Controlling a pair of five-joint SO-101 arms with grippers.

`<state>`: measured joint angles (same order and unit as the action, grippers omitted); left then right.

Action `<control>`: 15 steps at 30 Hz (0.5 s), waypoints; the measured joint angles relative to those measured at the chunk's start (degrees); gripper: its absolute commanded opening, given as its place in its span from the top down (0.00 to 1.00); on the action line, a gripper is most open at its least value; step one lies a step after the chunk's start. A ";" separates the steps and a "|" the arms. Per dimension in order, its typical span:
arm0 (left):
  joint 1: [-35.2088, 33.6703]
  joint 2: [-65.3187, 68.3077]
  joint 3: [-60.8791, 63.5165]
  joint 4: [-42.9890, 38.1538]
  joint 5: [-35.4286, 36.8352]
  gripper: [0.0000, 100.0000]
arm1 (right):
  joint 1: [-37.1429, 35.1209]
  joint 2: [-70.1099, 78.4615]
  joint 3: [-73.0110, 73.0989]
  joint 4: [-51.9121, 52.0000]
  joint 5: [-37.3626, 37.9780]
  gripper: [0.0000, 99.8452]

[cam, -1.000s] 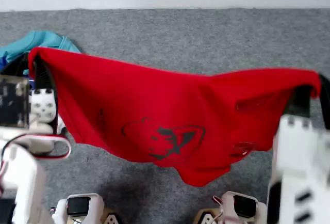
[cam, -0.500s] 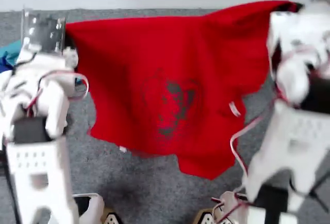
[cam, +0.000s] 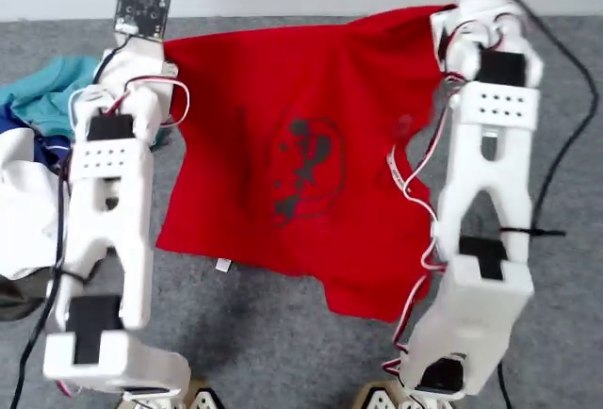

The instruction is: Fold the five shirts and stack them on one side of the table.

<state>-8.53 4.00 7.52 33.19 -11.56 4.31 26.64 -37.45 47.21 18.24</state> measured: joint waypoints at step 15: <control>-0.26 1.93 -4.40 19.87 -7.12 0.99 | -4.04 -7.38 0.09 29.54 0.26 0.99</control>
<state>-8.79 5.93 3.12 53.05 -18.68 0.26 19.25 -37.36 76.75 18.51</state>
